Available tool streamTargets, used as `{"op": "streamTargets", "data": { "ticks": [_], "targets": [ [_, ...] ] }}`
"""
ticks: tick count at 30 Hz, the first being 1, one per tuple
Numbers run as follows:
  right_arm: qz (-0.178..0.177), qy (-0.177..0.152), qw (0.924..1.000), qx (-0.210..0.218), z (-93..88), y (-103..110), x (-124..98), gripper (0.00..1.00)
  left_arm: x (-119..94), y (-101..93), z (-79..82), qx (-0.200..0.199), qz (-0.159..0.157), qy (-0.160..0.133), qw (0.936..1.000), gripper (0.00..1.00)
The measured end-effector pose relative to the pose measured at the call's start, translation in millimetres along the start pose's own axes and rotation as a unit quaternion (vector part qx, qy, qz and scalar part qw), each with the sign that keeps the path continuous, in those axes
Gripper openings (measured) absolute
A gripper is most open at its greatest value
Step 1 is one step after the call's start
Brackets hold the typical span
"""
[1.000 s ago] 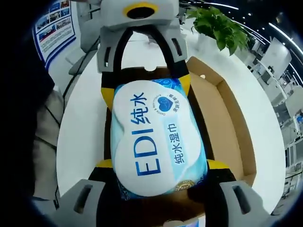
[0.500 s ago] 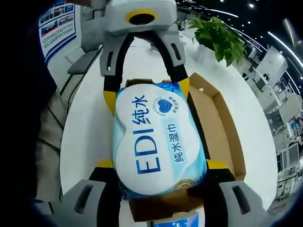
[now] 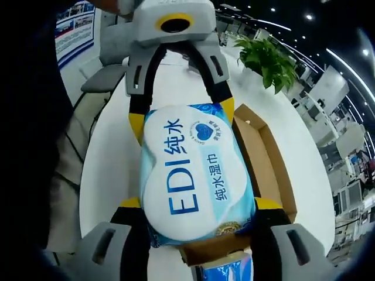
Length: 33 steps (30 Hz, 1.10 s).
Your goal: Operate the shoe box by opening the lid, removing the specified soft item, and placing it in the target area until the item is outside and the box remains undamaged.
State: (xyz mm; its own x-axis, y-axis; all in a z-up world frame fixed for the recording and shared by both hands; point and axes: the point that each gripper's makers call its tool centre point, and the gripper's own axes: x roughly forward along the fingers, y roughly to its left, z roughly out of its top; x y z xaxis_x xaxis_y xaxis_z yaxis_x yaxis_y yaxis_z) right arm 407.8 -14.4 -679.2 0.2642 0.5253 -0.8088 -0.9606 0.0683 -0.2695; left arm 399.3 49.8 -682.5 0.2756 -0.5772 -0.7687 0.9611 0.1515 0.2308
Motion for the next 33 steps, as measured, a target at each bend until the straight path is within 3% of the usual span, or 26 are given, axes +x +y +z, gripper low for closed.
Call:
{"op": "streamTargets", "data": {
  "ticks": [15, 33],
  "targets": [
    [-0.011, -0.011, 0.9999, -0.007, 0.8, 27.2, -23.4, 0.67, -11.0, -30.5, 17.9, 0.010, 0.009, -0.023, 0.9996, 0.71],
    [-0.021, -0.015, 0.9996, -0.008, -8.1, 71.8, -30.4, 0.67, -8.3, -74.6, 19.3, 0.016, 0.012, -0.030, 0.9994, 0.71]
  ]
}}
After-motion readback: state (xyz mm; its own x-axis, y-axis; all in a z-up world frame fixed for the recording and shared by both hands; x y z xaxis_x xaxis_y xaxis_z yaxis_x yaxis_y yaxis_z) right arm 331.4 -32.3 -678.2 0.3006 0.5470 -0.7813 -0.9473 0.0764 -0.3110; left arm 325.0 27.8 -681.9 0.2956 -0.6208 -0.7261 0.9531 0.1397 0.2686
